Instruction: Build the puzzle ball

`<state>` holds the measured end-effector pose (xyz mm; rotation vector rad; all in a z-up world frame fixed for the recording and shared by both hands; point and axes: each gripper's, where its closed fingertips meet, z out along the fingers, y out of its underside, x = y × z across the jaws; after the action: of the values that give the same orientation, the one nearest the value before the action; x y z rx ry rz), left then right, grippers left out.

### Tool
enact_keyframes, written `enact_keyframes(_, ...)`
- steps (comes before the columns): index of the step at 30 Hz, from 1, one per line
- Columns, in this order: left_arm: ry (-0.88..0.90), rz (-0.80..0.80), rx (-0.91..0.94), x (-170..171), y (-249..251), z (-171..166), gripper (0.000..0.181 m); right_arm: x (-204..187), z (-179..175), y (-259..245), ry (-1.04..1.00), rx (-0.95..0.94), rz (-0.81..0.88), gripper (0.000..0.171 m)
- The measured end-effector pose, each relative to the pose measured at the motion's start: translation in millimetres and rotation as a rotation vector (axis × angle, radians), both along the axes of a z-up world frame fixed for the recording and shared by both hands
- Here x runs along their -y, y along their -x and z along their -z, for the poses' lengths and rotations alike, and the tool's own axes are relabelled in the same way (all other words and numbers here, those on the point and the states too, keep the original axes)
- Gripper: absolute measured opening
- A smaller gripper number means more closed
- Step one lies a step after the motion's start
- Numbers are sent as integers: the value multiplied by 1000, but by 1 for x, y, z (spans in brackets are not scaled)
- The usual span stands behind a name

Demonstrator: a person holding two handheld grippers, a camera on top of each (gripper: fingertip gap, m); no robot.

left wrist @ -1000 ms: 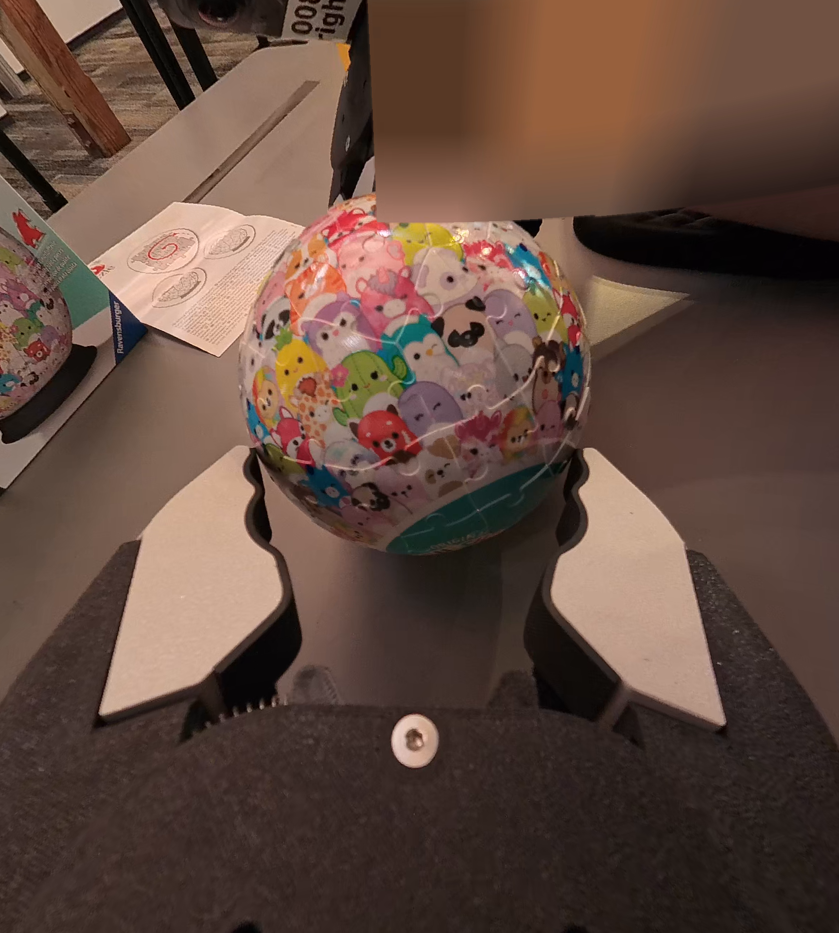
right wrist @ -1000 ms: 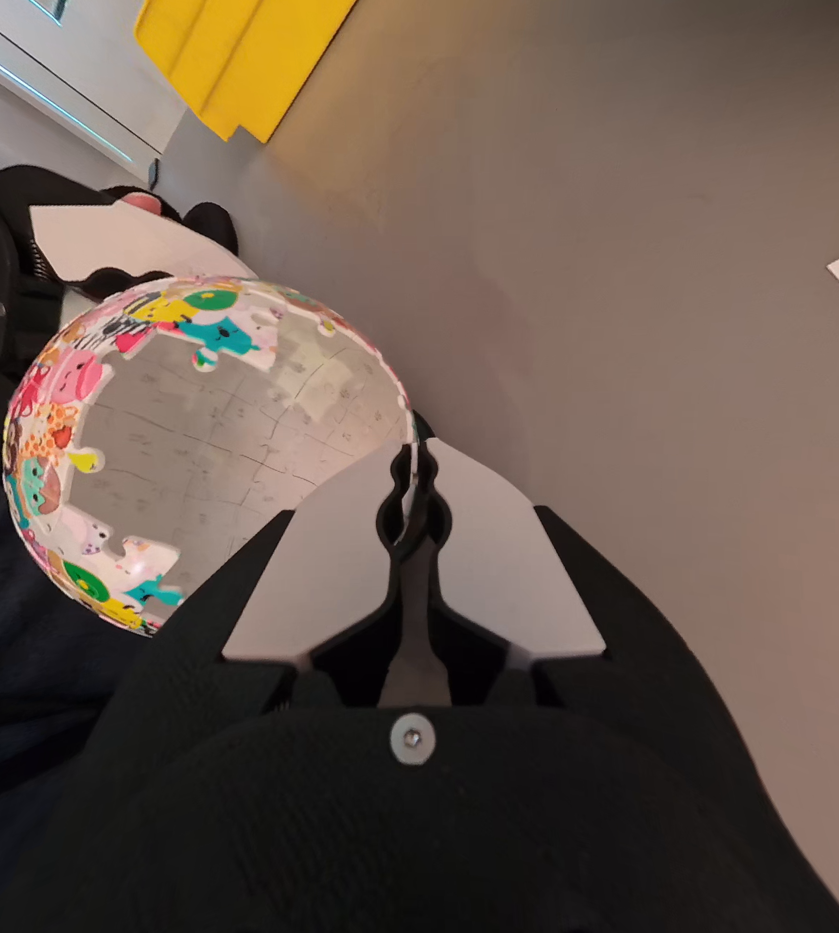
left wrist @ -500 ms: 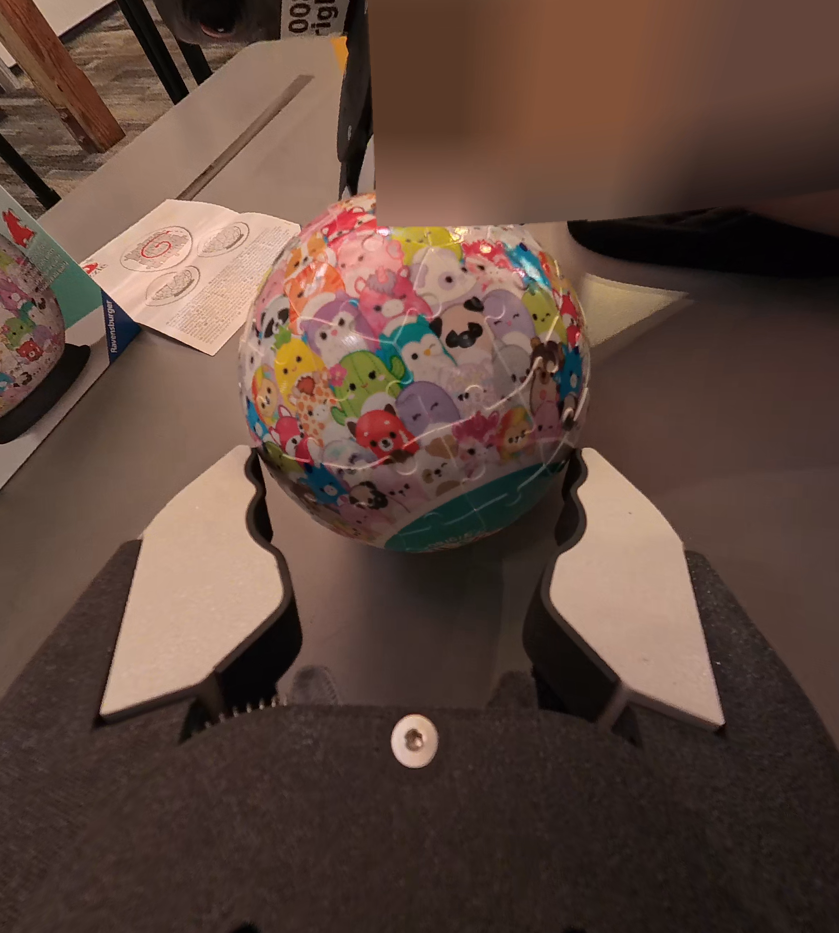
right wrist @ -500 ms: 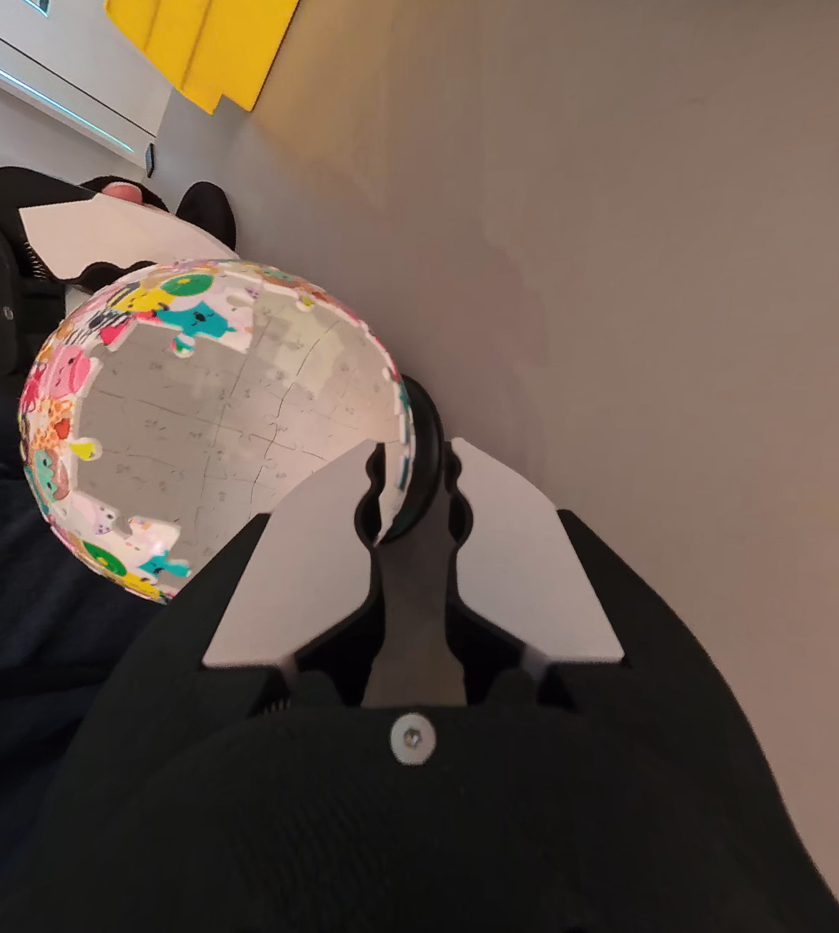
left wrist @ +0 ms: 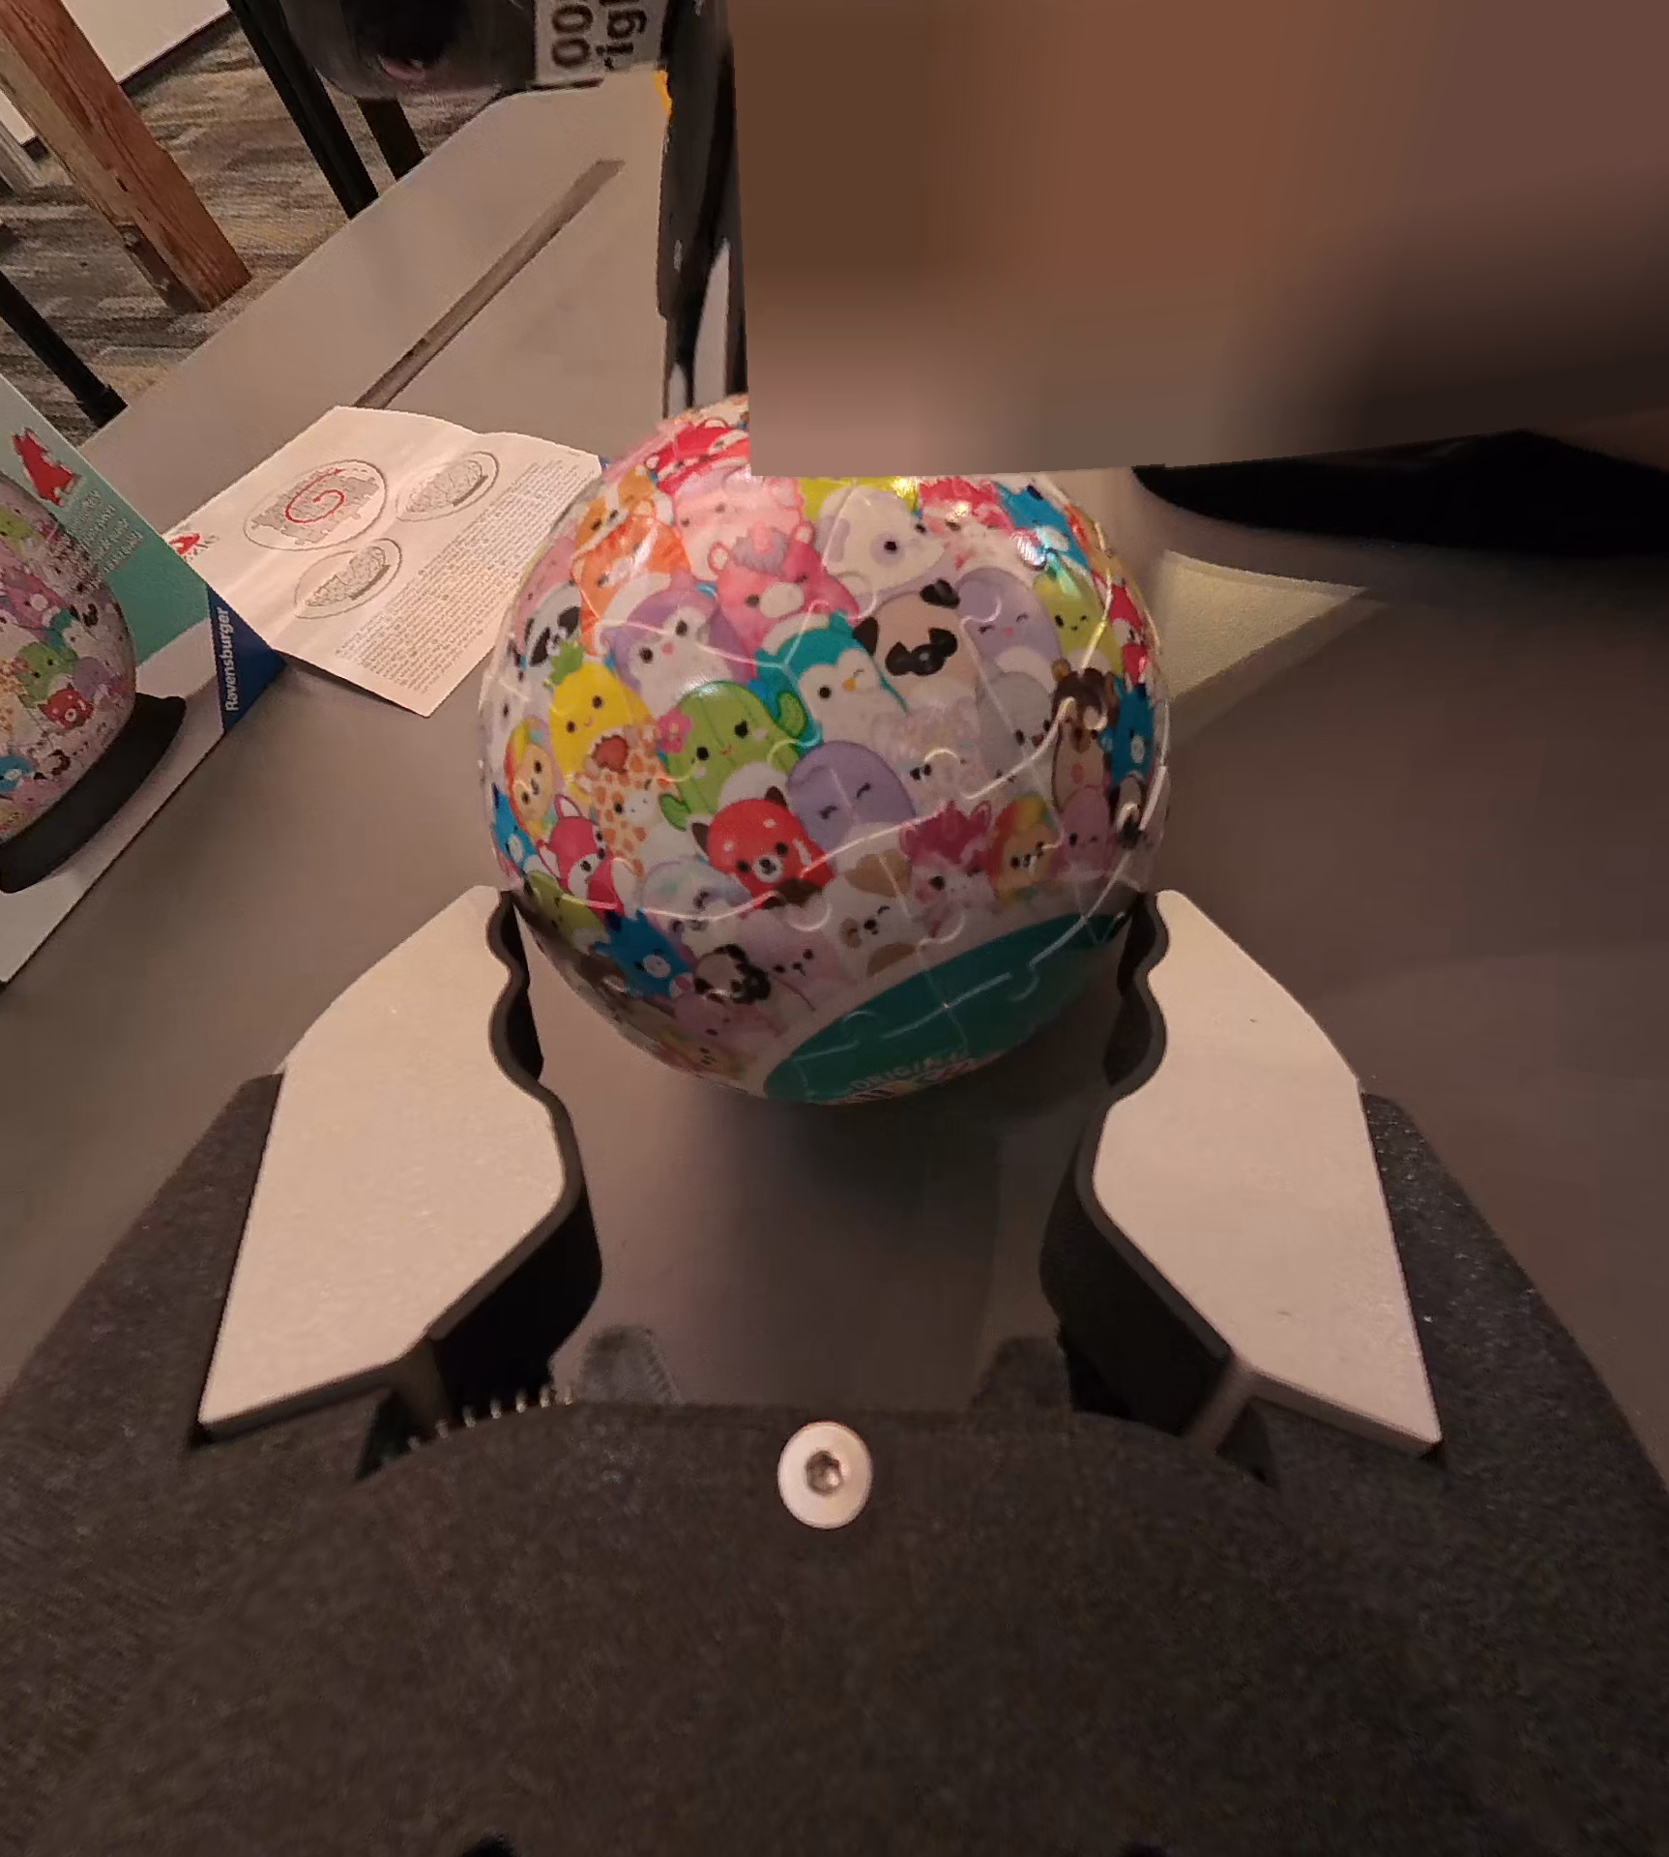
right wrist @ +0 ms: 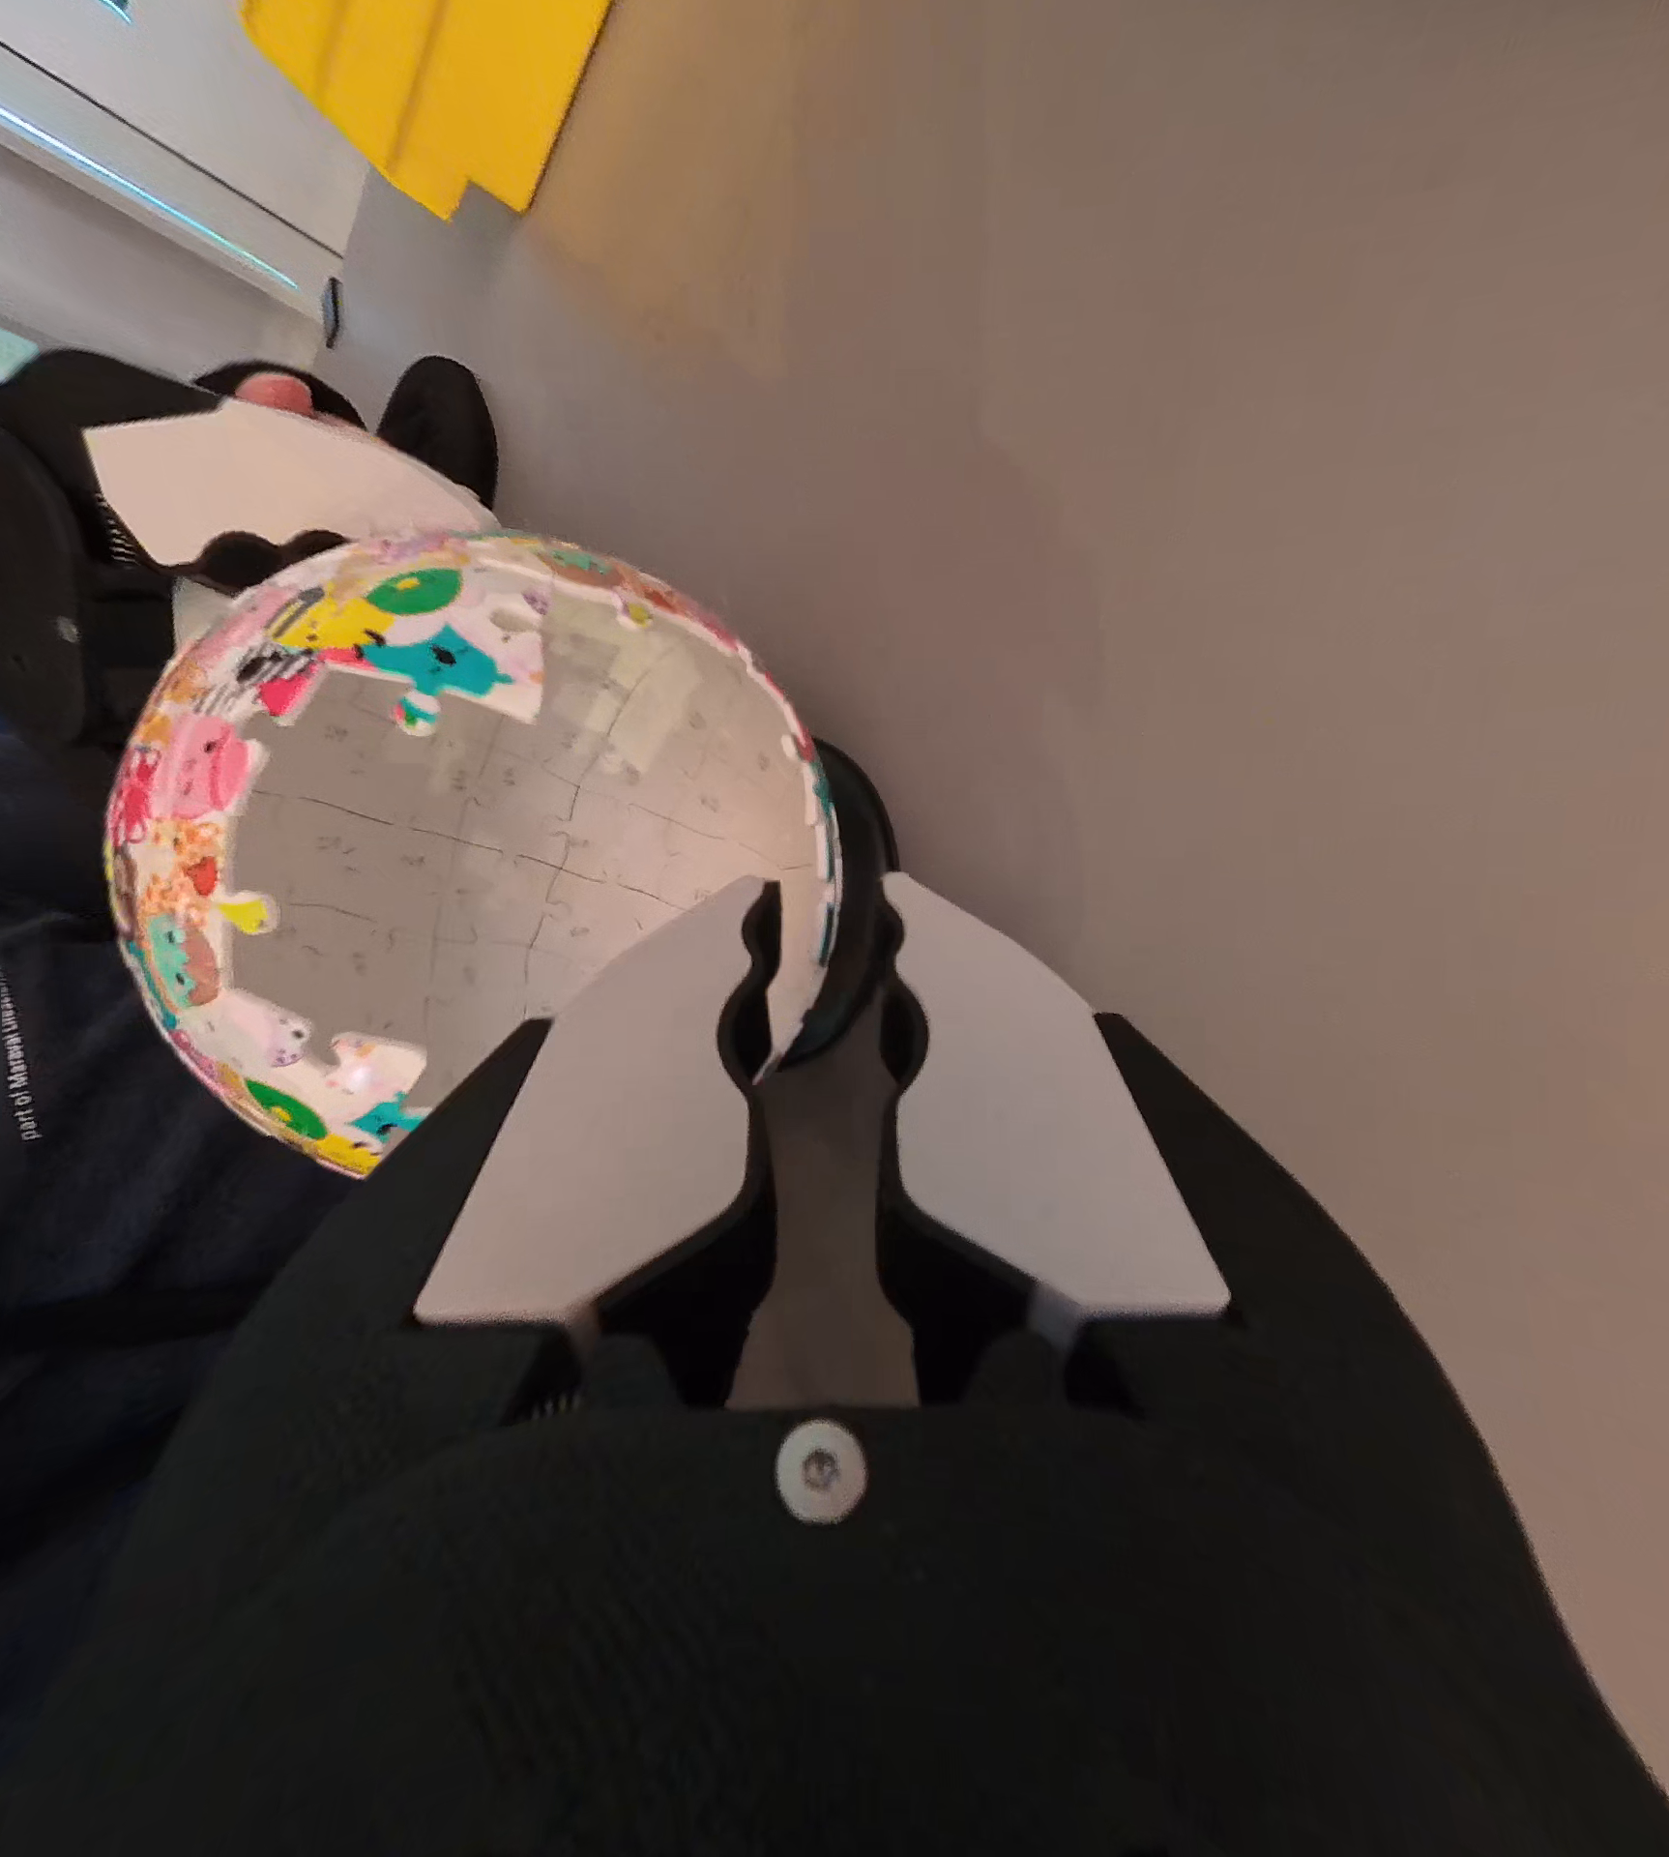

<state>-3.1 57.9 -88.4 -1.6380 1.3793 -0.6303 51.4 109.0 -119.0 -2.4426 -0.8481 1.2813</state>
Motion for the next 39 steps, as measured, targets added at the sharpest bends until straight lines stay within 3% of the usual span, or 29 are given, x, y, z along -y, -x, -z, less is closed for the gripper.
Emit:
enact_keyframes(11,3,2,-3,0,0,0,111,10,11,2,112,108,-170,20)
enact_keyframes(15,6,6,-3,0,0,0,111,13,12,7,136,106,-203,12)
enact_keyframes(39,3,2,0,0,0,0,110,9,17,9,38,185,-227,4)
